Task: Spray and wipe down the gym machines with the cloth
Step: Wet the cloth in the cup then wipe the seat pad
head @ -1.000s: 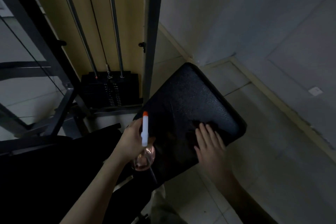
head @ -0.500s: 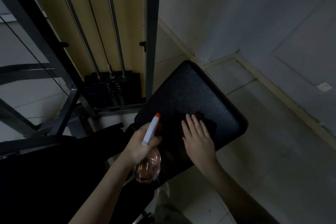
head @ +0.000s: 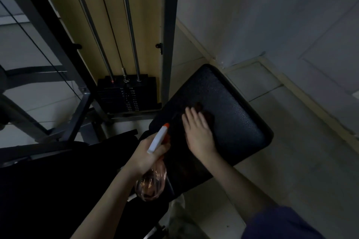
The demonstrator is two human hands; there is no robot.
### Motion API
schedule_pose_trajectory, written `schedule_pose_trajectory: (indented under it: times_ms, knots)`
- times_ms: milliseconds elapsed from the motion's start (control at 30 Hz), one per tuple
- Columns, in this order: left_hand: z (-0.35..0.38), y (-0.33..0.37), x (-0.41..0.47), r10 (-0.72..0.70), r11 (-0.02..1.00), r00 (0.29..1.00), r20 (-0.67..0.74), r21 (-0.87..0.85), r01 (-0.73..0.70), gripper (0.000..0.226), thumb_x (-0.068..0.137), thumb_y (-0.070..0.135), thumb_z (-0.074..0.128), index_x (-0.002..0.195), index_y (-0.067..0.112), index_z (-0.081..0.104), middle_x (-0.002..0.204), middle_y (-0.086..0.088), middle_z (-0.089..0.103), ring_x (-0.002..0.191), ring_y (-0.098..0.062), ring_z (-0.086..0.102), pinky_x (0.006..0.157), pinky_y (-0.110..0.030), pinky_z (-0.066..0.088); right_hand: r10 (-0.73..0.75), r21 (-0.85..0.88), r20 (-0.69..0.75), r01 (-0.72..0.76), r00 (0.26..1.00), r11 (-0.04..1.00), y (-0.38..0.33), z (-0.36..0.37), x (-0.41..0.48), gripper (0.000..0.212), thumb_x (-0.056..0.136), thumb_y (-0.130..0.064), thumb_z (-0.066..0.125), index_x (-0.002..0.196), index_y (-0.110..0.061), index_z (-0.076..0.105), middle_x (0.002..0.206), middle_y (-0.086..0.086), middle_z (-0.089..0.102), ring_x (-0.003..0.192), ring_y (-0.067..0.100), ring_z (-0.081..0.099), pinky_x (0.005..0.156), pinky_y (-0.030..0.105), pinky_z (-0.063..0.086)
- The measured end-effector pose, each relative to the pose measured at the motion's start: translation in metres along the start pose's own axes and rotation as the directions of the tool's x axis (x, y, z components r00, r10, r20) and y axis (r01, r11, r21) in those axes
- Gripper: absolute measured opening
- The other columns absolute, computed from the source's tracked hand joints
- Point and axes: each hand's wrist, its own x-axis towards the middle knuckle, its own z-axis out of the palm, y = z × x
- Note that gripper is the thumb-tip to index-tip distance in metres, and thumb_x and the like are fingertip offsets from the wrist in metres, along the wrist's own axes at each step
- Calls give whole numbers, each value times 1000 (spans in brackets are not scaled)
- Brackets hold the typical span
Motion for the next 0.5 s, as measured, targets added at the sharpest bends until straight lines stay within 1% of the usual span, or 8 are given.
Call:
schedule_pose_trajectory:
  times_ms: [67,133,233,267,333,400,433,500]
  knots:
    - [0,0,2,-1,1000,1000,-8,1,1,23,71,41,62,93,38,58,101,-16,66,88,-25,63,81,-40,51,-46,63,18,45,999,997,0,5,-19,62,67,-23,77,125,-7,59,137,14,51,128,26,47,109,40,32]
    - [-2,-2,3,-12,1000,1000,-8,-4,12,24,73,38,61,95,29,61,98,-16,66,84,-25,63,78,-37,51,-23,98,-41,27,999,995,14,1,-29,59,68,-16,76,124,-3,60,135,16,52,126,28,49,109,42,31]
    - [-7,-6,5,-28,1000,1000,-1,-14,28,30,74,38,62,97,19,63,88,-10,64,75,-16,62,72,-30,49,82,57,-180,-72,980,996,47,-16,-16,57,75,-13,72,128,0,54,137,19,49,128,31,46,110,42,25]
    - [-9,-7,6,-37,999,999,-1,-15,37,30,74,39,62,97,21,63,87,-6,64,74,-13,61,71,-29,49,126,50,-219,-118,968,992,56,-22,-3,55,77,-14,70,128,1,53,138,20,48,129,32,45,111,43,26]
    - [-12,-11,8,-53,998,999,-9,-19,53,30,73,41,62,98,23,63,85,-2,64,73,-12,61,70,-28,49,201,49,-247,-195,948,980,62,-32,31,55,78,-14,70,128,2,53,138,22,47,130,34,44,110,45,29]
    - [-15,-15,9,-61,997,998,-18,-44,60,36,70,45,65,98,22,63,79,2,64,69,-11,61,68,-30,47,213,27,-194,-212,958,977,53,-38,63,61,80,-16,69,134,1,46,144,22,39,134,35,37,112,45,23]
    - [-16,-16,10,-63,996,998,-26,-60,62,41,68,48,66,97,21,64,76,3,64,67,-10,60,67,-30,46,179,-2,-125,-181,976,984,44,-37,74,63,86,-18,63,140,0,37,150,21,29,139,34,27,115,44,16]
    - [-17,-18,12,-66,996,997,-47,-70,63,48,63,53,65,96,19,65,73,4,62,65,-11,58,66,-32,45,35,-30,13,-35,999,999,20,-25,80,62,96,-20,46,148,-3,16,157,17,7,145,30,7,116,41,0]
